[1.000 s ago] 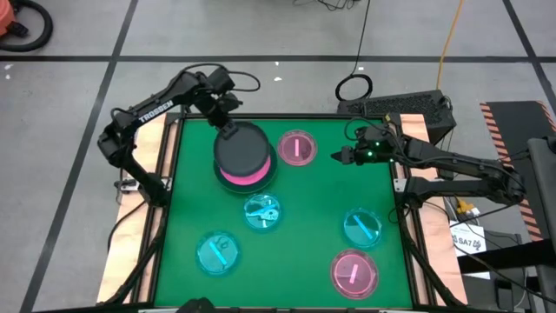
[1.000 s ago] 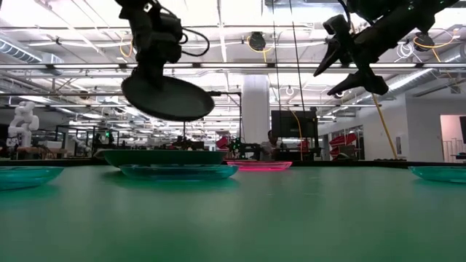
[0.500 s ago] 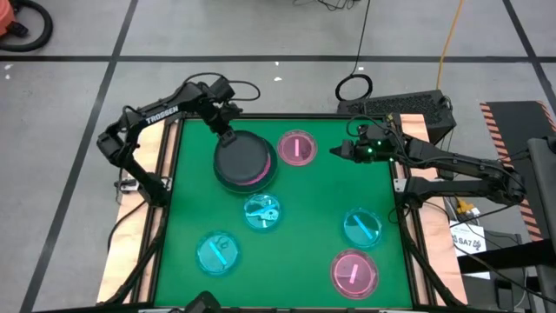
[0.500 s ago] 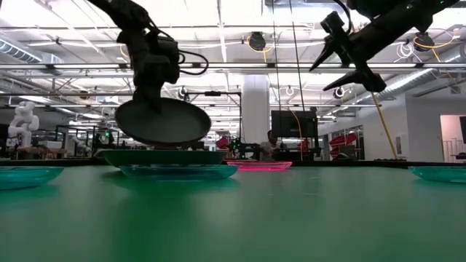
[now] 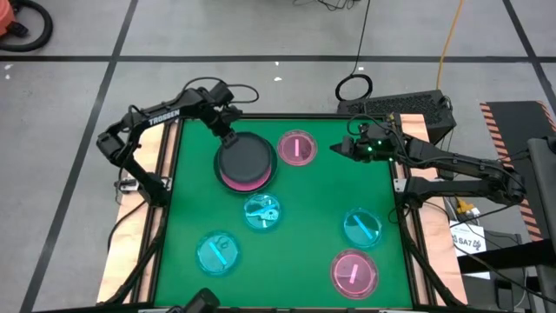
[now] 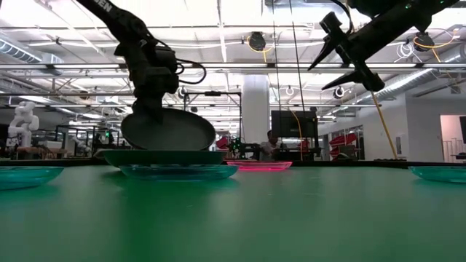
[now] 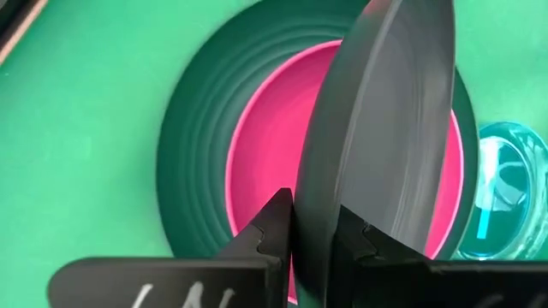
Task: Stack plastic plates
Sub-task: Stack the black plate on the pink plate
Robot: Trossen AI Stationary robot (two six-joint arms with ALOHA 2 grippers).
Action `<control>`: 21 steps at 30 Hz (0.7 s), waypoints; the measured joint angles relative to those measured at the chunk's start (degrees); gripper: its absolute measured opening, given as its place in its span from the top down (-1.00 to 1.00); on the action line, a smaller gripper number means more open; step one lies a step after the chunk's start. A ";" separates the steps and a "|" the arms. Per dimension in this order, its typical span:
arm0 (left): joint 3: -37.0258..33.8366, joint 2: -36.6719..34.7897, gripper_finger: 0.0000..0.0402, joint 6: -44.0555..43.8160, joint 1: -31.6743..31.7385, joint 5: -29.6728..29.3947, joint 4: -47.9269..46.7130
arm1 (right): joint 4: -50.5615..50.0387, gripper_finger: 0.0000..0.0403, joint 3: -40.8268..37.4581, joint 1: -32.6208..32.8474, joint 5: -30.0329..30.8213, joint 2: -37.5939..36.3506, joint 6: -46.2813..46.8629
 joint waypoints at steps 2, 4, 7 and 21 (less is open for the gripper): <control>0.00 0.00 0.82 -0.42 0.40 -0.02 -0.33 | 0.00 -0.16 0.00 0.00 0.23 0.00 0.02; 0.00 0.00 0.82 -1.79 0.88 0.32 -1.03 | 0.00 -0.16 0.00 0.00 0.56 0.00 0.20; 0.00 0.00 0.81 -2.12 1.54 4.79 -3.91 | 0.00 -0.16 0.00 0.00 1.77 0.00 0.23; 0.09 8.62 0.81 1.50 1.39 3.94 -2.18 | -0.27 -0.16 0.00 0.00 3.47 0.00 -0.60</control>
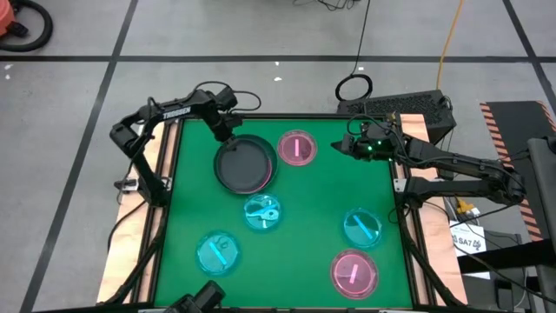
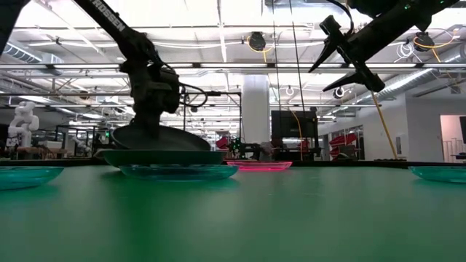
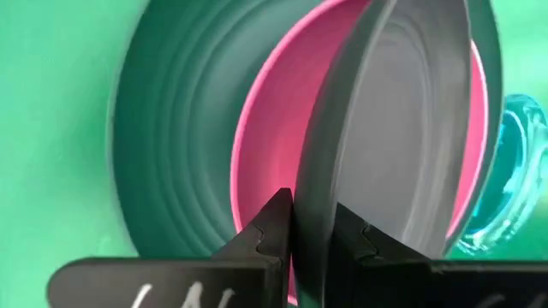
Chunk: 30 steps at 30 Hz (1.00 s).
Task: Stack plastic plates
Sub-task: Stack the black plate on the pink plate
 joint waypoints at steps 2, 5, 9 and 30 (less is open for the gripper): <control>0.00 0.19 0.81 -0.09 0.19 -0.21 0.82 | -0.02 -0.16 0.00 0.00 0.00 0.00 0.00; 0.02 0.13 0.81 -1.40 0.58 -0.89 2.53 | -0.02 -0.16 0.00 0.00 0.00 0.00 -0.01; 0.02 0.13 0.81 -2.47 0.99 -1.92 2.45 | -0.17 -0.16 0.00 0.00 0.00 0.00 -0.11; 12.46 0.14 0.02 -2.53 0.54 -9.37 -5.83 | -0.43 -0.16 0.00 0.00 0.24 0.02 -2.08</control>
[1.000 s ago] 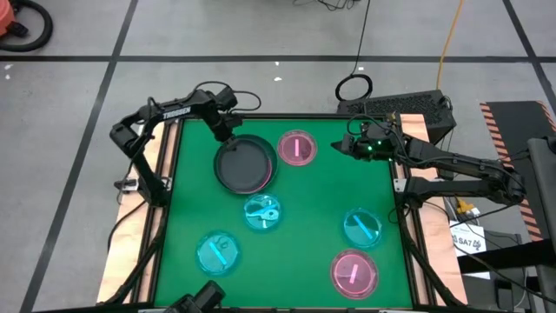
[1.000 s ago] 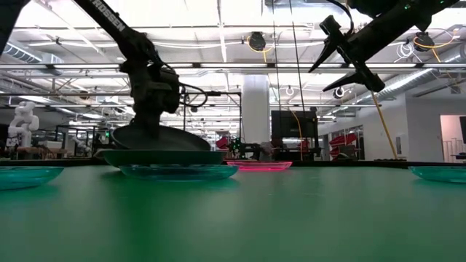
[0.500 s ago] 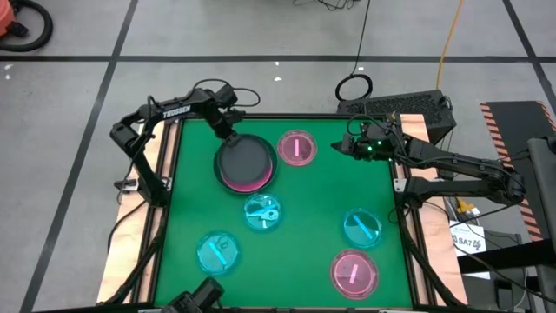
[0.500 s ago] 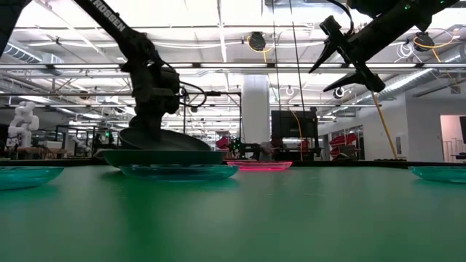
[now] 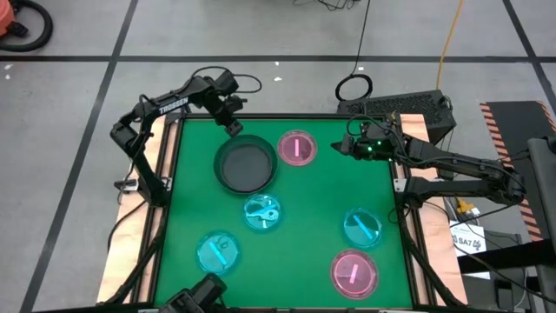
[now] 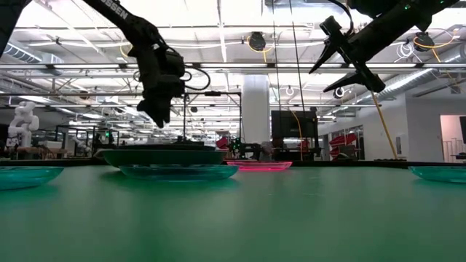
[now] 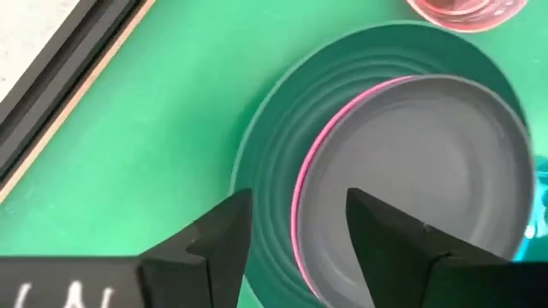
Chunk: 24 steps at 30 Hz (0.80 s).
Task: Stack plastic plates
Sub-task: Stack the black plate on the pink plate
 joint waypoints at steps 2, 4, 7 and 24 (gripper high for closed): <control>0.99 -0.02 0.02 0.18 -0.43 0.26 -0.95 | -0.10 -0.16 0.00 0.00 0.18 0.02 -0.19; 1.07 -0.02 0.02 0.69 -1.12 1.27 -1.06 | -0.20 -0.16 0.00 0.00 0.98 0.02 -0.22; 1.07 -0.02 0.02 2.36 -2.90 1.94 -2.93 | -0.17 -0.16 0.00 0.00 1.05 0.02 -0.48; -2.80 4.79 0.54 6.52 -17.06 0.50 2.69 | -0.84 -0.16 0.00 0.02 1.02 0.02 -2.84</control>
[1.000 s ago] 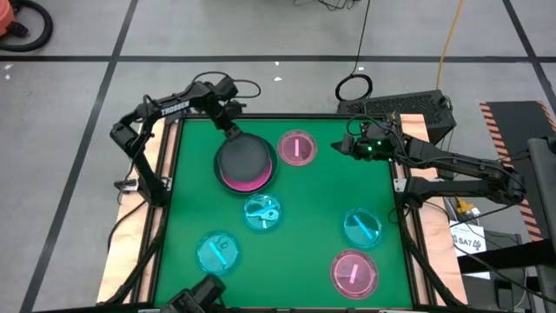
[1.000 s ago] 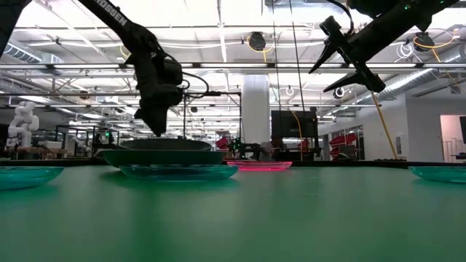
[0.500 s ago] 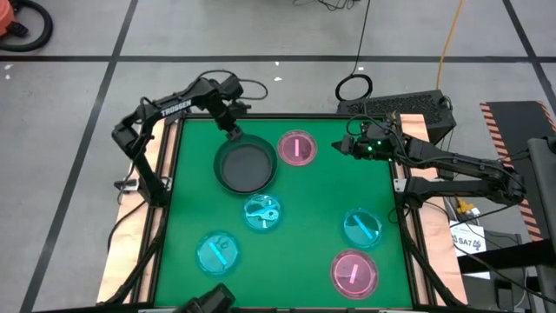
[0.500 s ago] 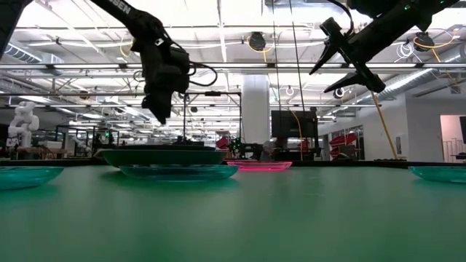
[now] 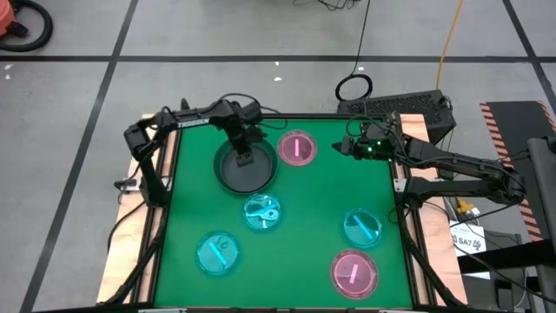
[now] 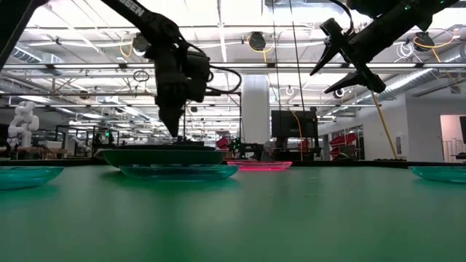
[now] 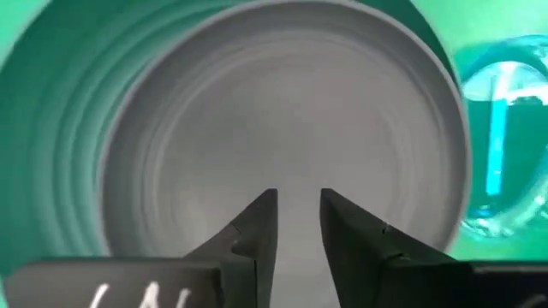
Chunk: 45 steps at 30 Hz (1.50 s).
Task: Stack plastic plates
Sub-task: Stack the black plate on the pink plate, then stack the left blue plate on the black plate
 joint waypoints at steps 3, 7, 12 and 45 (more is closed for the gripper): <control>0.00 2.25 0.57 -0.06 -0.83 -0.87 1.79 | -0.92 -0.16 0.00 0.00 -0.02 0.00 -0.17; -0.02 5.81 0.58 0.04 -0.96 -5.03 3.20 | -1.24 -0.16 0.00 0.00 -0.02 0.00 -0.17; 0.19 7.82 0.58 -0.39 -0.10 -7.35 3.83 | -2.24 -0.16 0.00 0.00 -0.04 0.00 -0.17; 22.49 7.89 0.58 -14.74 -2.32 -7.50 -12.90 | -2.33 -0.16 0.00 -0.02 -1.03 0.00 -1.91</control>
